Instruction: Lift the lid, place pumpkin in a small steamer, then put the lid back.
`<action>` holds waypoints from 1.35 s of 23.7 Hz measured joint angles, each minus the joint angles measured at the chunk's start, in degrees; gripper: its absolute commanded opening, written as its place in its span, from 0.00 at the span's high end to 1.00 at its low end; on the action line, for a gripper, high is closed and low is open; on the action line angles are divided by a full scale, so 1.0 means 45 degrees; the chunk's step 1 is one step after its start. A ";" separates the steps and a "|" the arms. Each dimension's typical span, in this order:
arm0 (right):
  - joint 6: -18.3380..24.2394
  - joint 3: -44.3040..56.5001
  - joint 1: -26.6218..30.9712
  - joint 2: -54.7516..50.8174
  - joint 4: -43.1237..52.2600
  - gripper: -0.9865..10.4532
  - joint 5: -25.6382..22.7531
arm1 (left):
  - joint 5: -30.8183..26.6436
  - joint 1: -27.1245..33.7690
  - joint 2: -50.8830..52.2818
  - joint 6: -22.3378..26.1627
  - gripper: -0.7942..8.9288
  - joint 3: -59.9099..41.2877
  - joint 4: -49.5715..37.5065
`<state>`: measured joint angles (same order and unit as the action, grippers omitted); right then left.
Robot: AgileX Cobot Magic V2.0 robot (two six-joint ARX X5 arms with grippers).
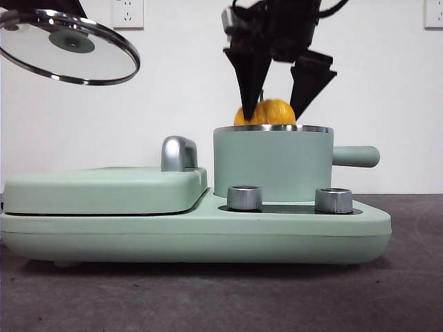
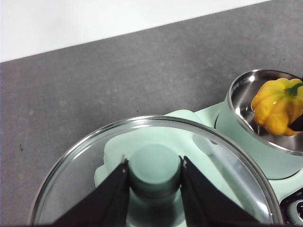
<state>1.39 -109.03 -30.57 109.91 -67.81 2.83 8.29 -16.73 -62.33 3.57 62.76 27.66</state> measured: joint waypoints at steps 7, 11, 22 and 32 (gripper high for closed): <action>0.0078 -0.0005 0.0282 0.0860 0.0049 0.56 0.0024 | 0.0000 0.0000 -0.0257 -0.0005 0.91 -0.0010 -0.0287; 0.0092 -0.0005 0.0243 0.1418 0.0039 0.56 0.0039 | -0.0005 0.0000 -0.0257 -0.0005 0.91 -0.0010 -0.0384; 0.0403 -0.0015 0.0097 0.1802 0.0175 0.47 0.0039 | 0.0000 0.0000 -0.0257 -0.0005 0.91 -0.0010 -0.0384; -0.0078 -0.0194 0.0029 -0.0568 0.0340 0.57 -0.0005 | 0.0000 0.0000 -0.0257 -0.0005 0.91 -0.0010 -0.0379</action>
<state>1.04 -109.91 -30.44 107.35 -66.28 2.81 8.29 -16.73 -63.48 3.55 62.72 25.96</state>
